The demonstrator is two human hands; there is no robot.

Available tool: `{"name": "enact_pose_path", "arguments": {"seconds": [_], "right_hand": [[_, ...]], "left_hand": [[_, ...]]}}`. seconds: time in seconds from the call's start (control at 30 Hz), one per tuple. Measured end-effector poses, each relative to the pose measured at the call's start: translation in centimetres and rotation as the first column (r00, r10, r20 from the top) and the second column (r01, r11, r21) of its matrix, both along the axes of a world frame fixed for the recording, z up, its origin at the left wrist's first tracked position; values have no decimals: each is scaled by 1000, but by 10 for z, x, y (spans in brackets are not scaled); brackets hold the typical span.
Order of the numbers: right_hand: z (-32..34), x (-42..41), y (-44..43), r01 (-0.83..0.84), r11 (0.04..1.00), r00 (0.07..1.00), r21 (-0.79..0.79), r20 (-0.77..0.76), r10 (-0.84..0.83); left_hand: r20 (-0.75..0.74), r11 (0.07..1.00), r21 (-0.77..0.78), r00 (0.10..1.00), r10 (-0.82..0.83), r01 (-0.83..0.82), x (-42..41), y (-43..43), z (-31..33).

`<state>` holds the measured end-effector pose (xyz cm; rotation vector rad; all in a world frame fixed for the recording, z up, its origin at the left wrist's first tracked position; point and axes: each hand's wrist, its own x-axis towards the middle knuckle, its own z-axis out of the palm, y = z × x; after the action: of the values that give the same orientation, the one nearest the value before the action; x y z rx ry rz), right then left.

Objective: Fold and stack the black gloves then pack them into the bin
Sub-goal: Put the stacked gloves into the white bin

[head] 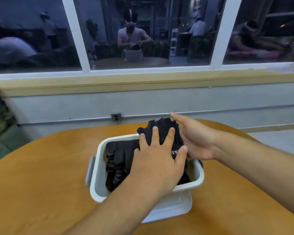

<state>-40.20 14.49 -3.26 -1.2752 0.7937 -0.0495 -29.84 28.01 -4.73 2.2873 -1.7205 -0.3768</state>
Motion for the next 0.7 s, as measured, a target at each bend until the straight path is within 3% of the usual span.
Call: {"name": "enact_pose_path", "arguments": {"seconds": [0.37, 0.47, 0.53, 0.6, 0.7], "right_hand": [[10, -6, -4, 58, 998, 998, -13, -29, -58], [23, -10, -8, 196, 967, 980, -164, 54, -190], [36, -12, -7, 229, 900, 973, -372, 112, -201], [46, -12, -2, 117, 796, 993, -594, 84, -83], [45, -10, 9, -263, 588, 963, -765, -245, 112]], "left_hand": [[-31, 993, 114, 1000, 0, 4, -17, -5, -6], [-27, 992, 127, 1000, -5, 8, -19, -5, -10], [-29, 991, 130, 1000, -12, 16, -21, -7, -11], [-48, 993, 119, 999, -18, 24, -19, -8, -11], [-109, 997, 41, 992, -61, 66, -6, -5, -9]]}}
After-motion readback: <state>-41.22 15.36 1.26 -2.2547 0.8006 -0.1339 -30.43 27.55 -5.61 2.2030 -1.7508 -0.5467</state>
